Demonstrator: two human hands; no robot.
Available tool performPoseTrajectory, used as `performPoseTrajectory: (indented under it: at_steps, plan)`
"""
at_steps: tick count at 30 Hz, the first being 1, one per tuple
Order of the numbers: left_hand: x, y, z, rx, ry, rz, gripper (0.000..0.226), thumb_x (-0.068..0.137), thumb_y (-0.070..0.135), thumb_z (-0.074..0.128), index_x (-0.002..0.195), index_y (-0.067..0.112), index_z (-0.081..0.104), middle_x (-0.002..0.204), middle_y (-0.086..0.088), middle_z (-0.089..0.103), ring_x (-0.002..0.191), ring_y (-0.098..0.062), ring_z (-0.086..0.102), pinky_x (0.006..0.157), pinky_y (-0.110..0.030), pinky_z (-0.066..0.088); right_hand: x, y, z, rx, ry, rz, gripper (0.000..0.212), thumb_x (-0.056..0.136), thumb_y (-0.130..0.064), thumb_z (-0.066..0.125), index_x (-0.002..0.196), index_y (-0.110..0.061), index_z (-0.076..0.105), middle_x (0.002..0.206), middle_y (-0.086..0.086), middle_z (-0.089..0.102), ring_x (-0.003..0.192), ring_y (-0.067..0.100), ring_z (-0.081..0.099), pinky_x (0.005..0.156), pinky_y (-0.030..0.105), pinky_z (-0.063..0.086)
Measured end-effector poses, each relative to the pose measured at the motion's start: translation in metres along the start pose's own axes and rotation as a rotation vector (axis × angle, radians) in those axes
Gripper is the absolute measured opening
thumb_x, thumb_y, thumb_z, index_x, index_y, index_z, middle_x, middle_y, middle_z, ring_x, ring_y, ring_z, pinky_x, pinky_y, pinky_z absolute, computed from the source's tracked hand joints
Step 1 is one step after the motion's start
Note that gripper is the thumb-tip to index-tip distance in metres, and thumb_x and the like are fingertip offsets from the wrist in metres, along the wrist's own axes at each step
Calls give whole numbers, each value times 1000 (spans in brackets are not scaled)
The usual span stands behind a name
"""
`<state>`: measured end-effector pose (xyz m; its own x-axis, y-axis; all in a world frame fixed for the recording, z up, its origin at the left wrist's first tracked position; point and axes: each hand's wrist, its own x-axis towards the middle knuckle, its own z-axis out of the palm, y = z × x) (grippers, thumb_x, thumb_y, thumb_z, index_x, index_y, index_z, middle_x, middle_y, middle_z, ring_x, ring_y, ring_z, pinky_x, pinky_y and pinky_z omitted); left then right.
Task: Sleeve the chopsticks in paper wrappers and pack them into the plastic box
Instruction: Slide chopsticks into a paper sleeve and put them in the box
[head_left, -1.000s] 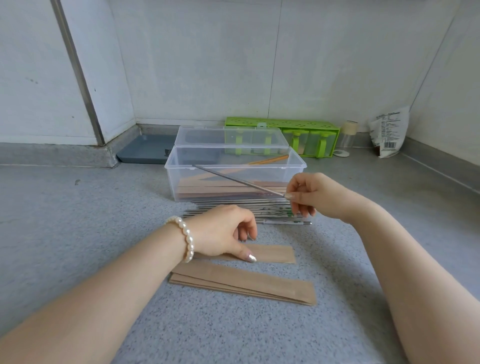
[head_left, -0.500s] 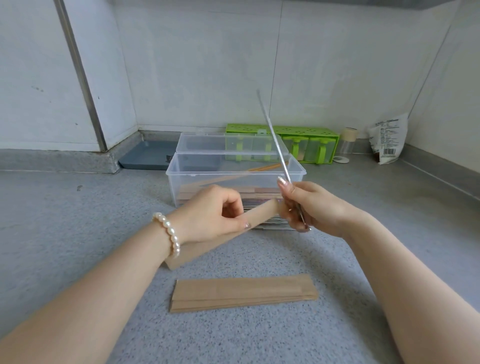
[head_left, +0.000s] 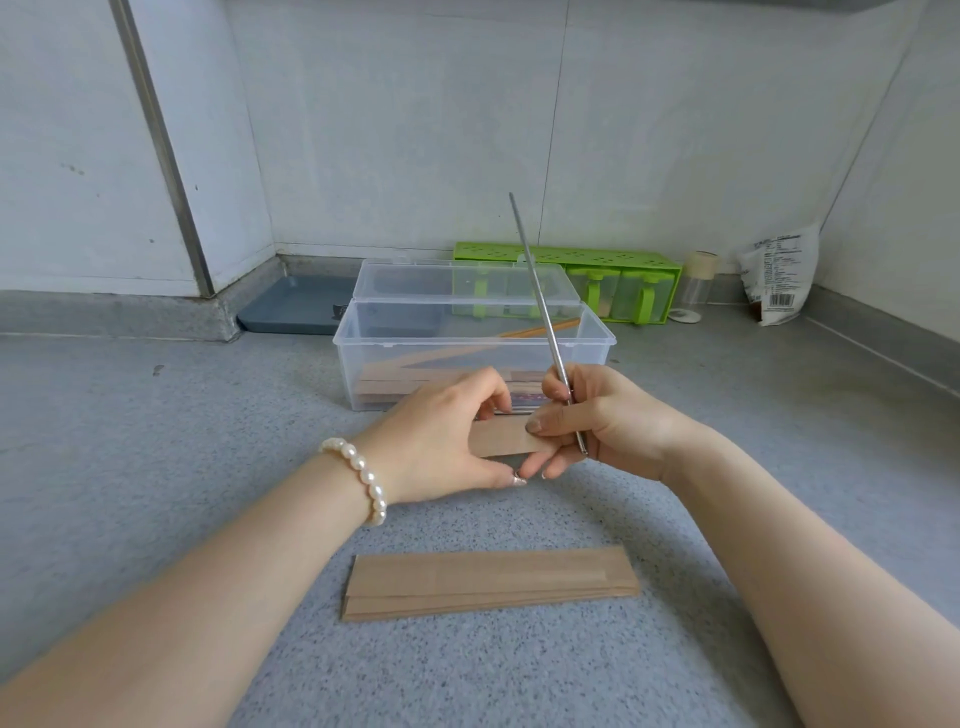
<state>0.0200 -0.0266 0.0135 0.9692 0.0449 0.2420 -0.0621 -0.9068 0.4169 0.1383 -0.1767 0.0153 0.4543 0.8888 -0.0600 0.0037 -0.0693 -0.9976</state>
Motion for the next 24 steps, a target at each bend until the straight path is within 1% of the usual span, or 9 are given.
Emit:
performPoseTrajectory:
  at_steps: [2,4,7,9,11,12,14,16,24]
  plan:
    - [0,2,2,-31,-28,-29,43,68,38,77,102,27,54,97,13,58,88,-6,53,77,-23,46,-1,-1,1,-24,-3,10,41,85,17,49,73,-16,29,62,21,62,55,29,69,40,24,51]
    - [0,2,2,-60,-12,-28,34,67,35,78,96,26,61,90,14,60,84,-5,55,73,-19,45,-2,-2,1,-52,8,14,43,83,17,52,74,-17,28,66,24,63,54,29,69,39,24,50]
    - [0,2,1,-121,37,-24,27,68,31,79,90,23,65,80,16,59,74,3,54,64,-9,40,-3,-2,1,-109,25,5,46,79,17,58,74,-17,27,66,23,66,54,28,68,39,24,48]
    - [0,3,1,-120,59,-5,30,69,30,79,95,23,66,80,18,58,70,7,51,63,-8,39,-3,-2,2,-135,35,-4,47,77,16,61,74,-17,28,64,22,66,53,27,68,39,24,48]
    - [-1,5,2,-86,63,22,37,67,31,79,101,25,64,86,18,58,73,7,50,65,-7,38,-2,-1,4,-154,50,-18,47,76,16,63,73,-16,28,62,21,65,50,26,67,38,23,47]
    - [-1,5,3,-70,63,30,39,67,31,79,102,25,64,90,17,59,76,5,51,68,-8,39,-1,-1,4,-155,63,-25,47,76,15,64,74,-16,29,60,21,64,49,26,66,37,23,46]
    - [0,5,5,-47,75,35,37,67,29,79,100,24,63,95,13,62,85,-2,55,74,-18,45,0,0,3,-140,100,-40,48,74,15,65,73,-16,29,59,21,62,46,25,65,35,22,45]
    - [0,5,5,-46,109,19,32,69,28,77,97,23,63,94,11,63,89,-7,57,77,-23,47,2,1,1,-119,127,-52,49,73,16,66,73,-15,29,58,21,62,44,25,64,34,23,44]
    - [1,2,8,-72,125,11,22,71,27,74,93,26,68,88,11,66,83,-6,60,77,-31,49,4,3,1,-68,106,-70,49,70,19,66,71,-15,30,54,18,60,42,23,63,33,21,43]
